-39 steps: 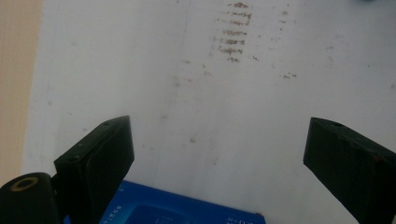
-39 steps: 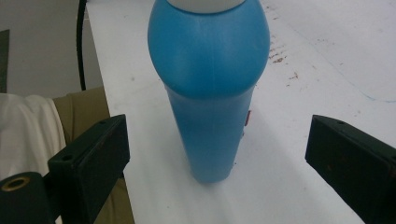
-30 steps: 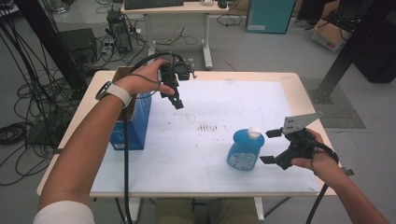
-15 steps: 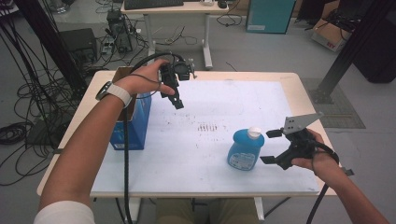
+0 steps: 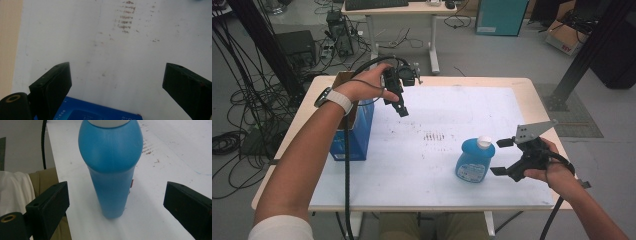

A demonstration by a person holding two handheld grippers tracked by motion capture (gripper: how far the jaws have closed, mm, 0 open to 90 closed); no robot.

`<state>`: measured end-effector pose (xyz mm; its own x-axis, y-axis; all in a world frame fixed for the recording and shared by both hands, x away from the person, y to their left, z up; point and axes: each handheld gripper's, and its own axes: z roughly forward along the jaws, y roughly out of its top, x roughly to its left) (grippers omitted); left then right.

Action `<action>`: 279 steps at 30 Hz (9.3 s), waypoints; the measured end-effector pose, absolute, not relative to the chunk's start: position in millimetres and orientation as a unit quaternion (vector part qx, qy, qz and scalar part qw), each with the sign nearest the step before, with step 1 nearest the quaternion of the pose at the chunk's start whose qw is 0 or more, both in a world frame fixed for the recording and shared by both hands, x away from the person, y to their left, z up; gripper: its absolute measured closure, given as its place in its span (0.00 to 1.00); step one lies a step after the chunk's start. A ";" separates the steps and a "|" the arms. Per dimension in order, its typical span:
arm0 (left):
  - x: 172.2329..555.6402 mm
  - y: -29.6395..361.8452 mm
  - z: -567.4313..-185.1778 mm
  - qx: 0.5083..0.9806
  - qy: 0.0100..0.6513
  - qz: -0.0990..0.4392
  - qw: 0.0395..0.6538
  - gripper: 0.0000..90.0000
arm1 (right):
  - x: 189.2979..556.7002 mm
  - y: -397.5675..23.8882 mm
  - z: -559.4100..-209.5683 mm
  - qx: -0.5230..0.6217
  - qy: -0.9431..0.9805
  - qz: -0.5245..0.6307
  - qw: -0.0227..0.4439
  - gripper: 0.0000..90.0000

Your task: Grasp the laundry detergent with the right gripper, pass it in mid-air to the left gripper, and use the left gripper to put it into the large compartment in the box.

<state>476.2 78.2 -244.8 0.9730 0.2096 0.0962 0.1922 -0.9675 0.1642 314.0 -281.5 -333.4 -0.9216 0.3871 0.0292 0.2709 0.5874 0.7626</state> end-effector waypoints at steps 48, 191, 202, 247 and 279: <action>474.6 79.3 -245.4 0.988 0.114 0.056 0.087 0.10 | 313.7 -281.1 -333.7 0.181 0.889 0.416 0.069 0.07; 475.4 75.1 -255.5 0.988 0.114 0.059 0.085 0.11 | 318.8 -251.0 -408.1 0.200 0.821 0.526 0.099 0.20; 476.4 76.2 -254.5 0.990 0.107 0.059 0.075 0.11 | 318.7 -249.3 -412.1 0.189 0.815 0.537 0.107 0.31; 475.2 75.8 -255.3 0.989 0.108 0.058 0.077 0.11 | 319.8 -249.7 -414.7 0.164 0.812 0.548 0.119 0.45; 475.5 75.6 -254.8 0.990 0.106 0.059 0.076 0.11 | 320.5 -249.7 -414.0 0.163 0.815 0.544 0.116 0.46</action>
